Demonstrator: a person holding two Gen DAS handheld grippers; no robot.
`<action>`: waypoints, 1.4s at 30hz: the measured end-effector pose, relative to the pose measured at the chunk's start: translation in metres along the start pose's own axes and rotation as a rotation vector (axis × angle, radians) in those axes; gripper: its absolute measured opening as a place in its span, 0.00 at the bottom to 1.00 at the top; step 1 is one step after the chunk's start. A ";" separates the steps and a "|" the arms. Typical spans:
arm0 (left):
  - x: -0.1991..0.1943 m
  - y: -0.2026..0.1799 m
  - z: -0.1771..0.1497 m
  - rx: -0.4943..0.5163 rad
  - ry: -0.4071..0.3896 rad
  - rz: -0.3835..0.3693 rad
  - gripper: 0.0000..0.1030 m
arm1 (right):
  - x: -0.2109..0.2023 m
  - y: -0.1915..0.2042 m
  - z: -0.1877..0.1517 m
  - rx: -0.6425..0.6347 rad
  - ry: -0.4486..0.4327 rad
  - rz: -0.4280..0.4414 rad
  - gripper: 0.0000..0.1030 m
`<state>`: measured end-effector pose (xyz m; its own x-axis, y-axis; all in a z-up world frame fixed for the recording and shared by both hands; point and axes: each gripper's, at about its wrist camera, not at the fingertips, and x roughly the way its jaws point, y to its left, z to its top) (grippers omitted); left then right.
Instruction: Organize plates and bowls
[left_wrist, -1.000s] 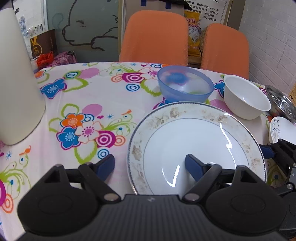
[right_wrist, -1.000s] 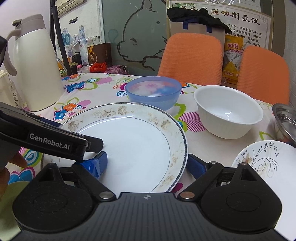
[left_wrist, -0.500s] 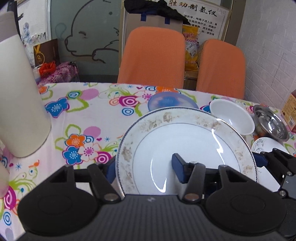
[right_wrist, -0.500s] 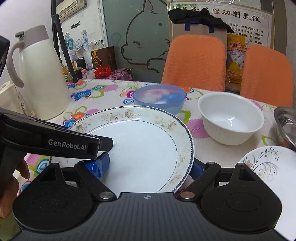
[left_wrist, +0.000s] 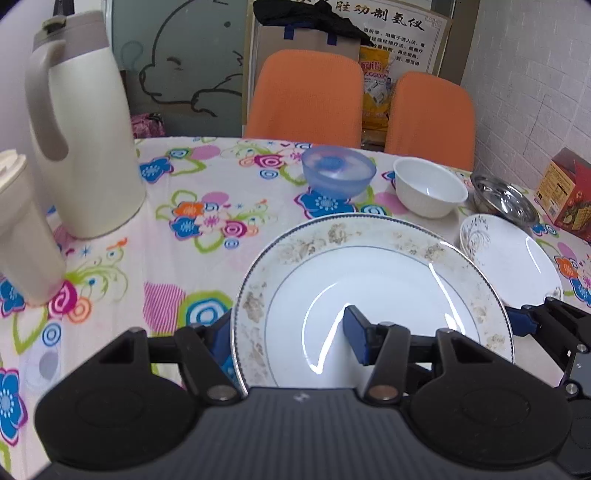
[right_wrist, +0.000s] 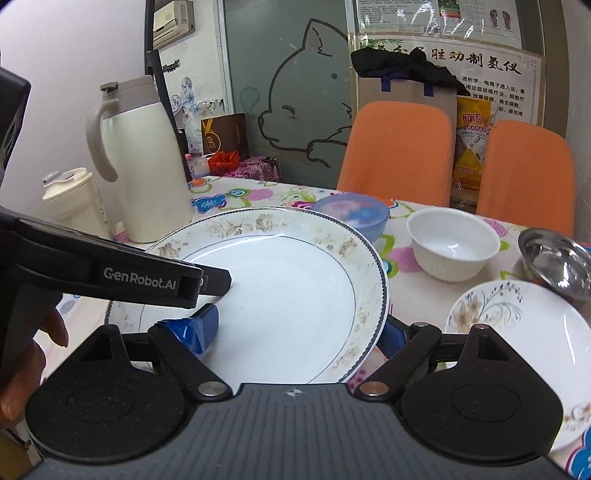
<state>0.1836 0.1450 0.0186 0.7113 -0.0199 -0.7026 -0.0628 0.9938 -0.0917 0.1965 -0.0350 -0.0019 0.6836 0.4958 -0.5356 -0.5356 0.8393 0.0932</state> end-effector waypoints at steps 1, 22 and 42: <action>-0.004 0.000 -0.010 -0.003 0.006 0.000 0.52 | -0.005 0.004 -0.007 0.003 0.010 0.004 0.73; -0.012 0.017 -0.066 -0.088 0.022 -0.084 0.54 | -0.041 0.037 -0.075 0.056 -0.010 0.008 0.73; -0.056 0.003 -0.031 0.059 -0.171 -0.037 0.96 | -0.049 0.022 -0.069 0.052 -0.054 -0.066 0.74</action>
<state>0.1222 0.1455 0.0359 0.8216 -0.0422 -0.5685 0.0027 0.9975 -0.0700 0.1167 -0.0561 -0.0319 0.7432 0.4492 -0.4959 -0.4633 0.8802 0.1031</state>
